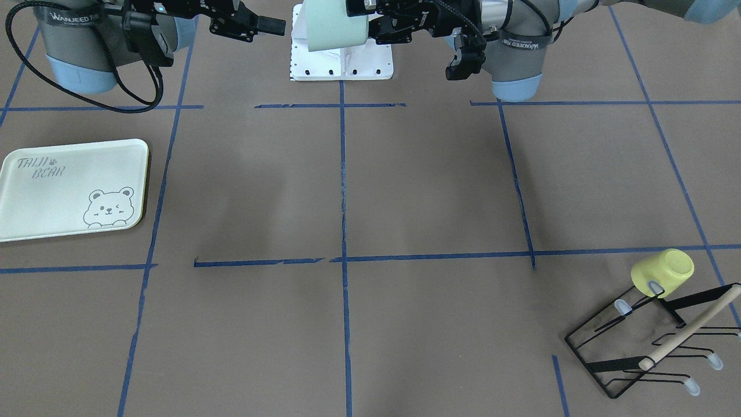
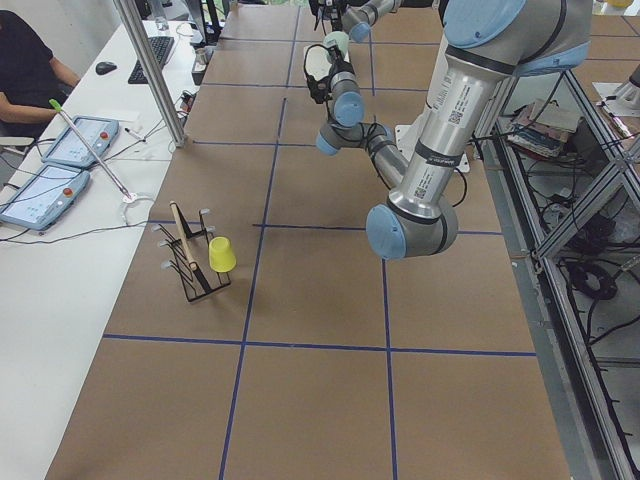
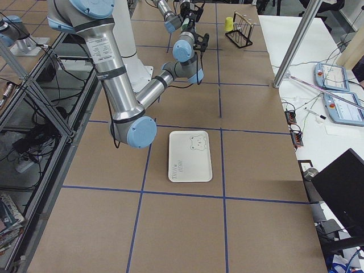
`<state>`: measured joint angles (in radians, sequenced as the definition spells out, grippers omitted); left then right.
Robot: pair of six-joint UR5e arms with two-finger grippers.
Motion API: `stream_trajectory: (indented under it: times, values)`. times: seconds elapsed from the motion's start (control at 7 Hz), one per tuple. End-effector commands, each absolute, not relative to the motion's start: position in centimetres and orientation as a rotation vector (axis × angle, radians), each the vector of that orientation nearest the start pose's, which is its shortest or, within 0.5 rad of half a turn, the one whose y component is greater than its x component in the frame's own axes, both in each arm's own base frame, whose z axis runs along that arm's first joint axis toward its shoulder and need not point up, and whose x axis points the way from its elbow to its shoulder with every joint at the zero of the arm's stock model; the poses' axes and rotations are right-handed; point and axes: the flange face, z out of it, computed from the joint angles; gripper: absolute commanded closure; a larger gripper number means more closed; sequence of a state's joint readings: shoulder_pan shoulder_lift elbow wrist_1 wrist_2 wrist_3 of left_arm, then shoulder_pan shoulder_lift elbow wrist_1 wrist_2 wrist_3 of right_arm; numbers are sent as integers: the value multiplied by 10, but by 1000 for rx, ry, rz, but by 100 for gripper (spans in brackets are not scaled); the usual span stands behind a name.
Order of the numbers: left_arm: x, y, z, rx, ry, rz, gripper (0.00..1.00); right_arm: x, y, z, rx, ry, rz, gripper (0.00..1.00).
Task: Left arm grabs green cup and hands to right arm on tray
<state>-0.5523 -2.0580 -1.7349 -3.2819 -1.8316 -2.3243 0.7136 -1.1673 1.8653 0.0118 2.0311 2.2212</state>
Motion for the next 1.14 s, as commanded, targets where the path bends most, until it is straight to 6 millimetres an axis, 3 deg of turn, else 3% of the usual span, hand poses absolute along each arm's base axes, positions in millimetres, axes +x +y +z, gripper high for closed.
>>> stream_trajectory:
  times: [0.0, 0.71, 0.86, 1.0]
  values:
    - [387, -345, 160, -398, 2327, -334, 97, -304, -371, 162, -173, -2220, 241, 3]
    - [394, -340, 149, -405, 2358, -354, 95, -309, -364, 158, -184, -2235, 237, 6]
    - [396, -337, 149, -410, 2357, -352, 94, -310, -362, 158, -189, -2236, 232, 16]
    - [396, -337, 149, -410, 2357, -352, 92, -310, -362, 158, -186, -2236, 229, 47]
